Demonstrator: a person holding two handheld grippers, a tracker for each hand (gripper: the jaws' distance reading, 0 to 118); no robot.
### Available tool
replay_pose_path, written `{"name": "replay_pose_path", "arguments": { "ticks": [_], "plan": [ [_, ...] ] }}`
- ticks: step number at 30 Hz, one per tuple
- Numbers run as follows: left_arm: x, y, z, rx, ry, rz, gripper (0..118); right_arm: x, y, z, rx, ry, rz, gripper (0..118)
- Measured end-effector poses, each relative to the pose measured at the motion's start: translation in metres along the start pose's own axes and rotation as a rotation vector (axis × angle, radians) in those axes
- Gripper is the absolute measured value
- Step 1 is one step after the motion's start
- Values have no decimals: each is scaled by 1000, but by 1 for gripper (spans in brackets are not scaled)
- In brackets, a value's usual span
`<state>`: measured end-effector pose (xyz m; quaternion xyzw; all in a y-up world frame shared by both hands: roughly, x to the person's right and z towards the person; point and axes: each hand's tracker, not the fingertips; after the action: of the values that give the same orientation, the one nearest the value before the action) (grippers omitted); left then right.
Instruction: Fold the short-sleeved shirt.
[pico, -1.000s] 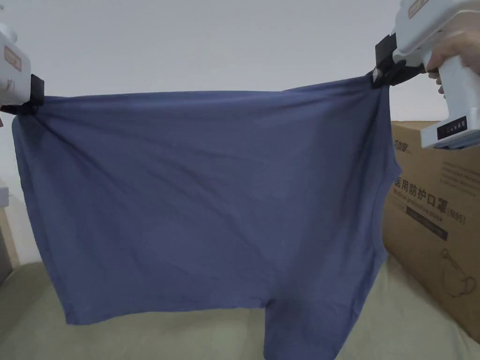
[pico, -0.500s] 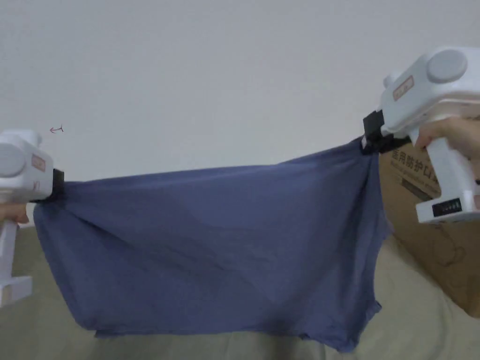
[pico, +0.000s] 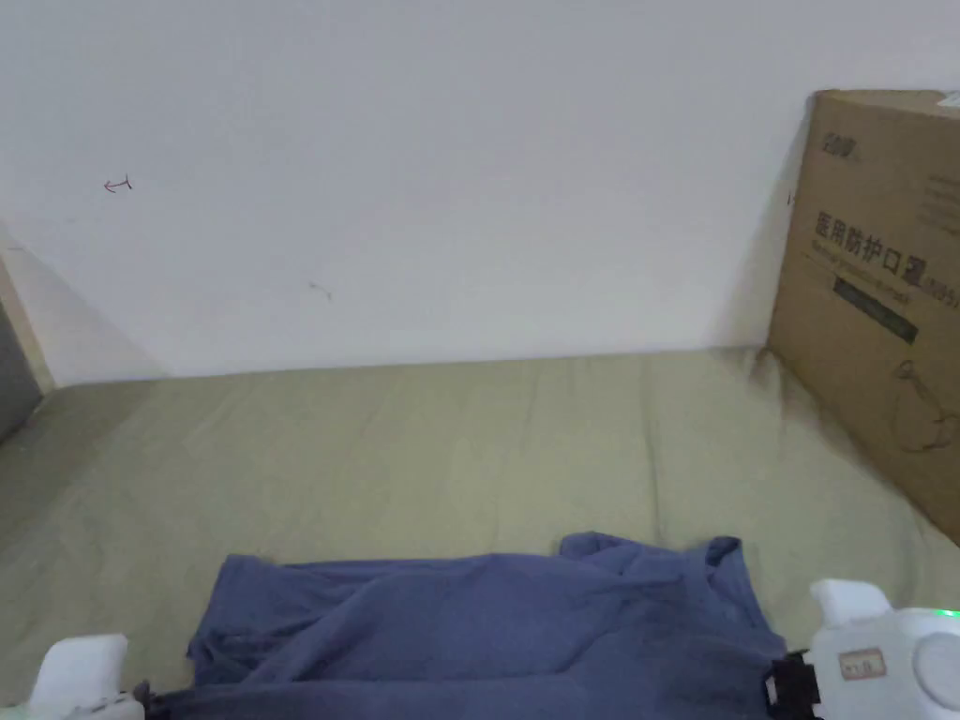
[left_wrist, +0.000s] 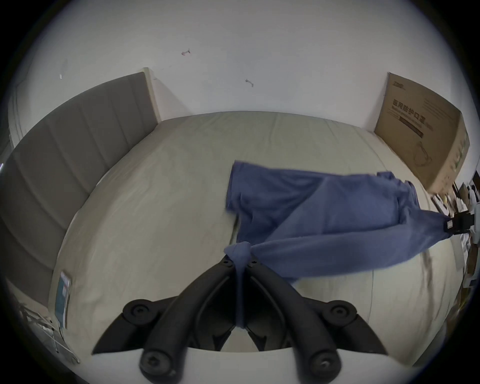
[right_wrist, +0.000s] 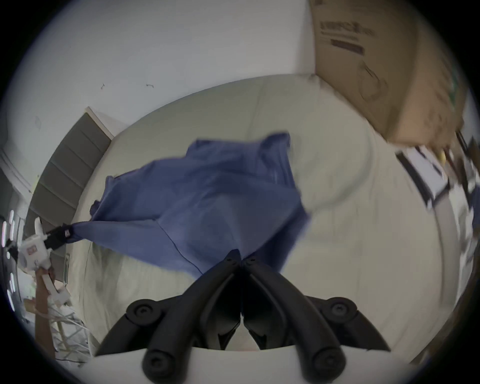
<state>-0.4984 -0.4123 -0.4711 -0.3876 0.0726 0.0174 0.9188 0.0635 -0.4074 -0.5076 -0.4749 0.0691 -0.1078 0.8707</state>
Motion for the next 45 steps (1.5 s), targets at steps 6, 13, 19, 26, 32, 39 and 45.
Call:
{"name": "replay_pose_path", "arguments": {
  "ticks": [6,13,19,26,32,39,45],
  "plan": [
    [-24,-82,69,3,-4,35,2,13,-119,65,58,-4,-52,0],
    [-42,-159,139,-23,-28,110,2,28,-205,133,119,-8,-151,0],
    [-35,-193,176,-11,-18,38,2,21,-238,154,96,-53,-48,0],
    [-34,-201,174,-63,16,55,101,16,-241,140,88,-114,-13,52],
    [-43,-216,215,-50,-47,109,103,9,-252,165,128,-136,18,83],
    [-45,-242,259,13,-79,206,54,-13,-265,198,197,-86,45,8],
    [-51,-239,235,-17,-26,178,0,-23,-270,183,142,-59,43,0]
  ]
}}
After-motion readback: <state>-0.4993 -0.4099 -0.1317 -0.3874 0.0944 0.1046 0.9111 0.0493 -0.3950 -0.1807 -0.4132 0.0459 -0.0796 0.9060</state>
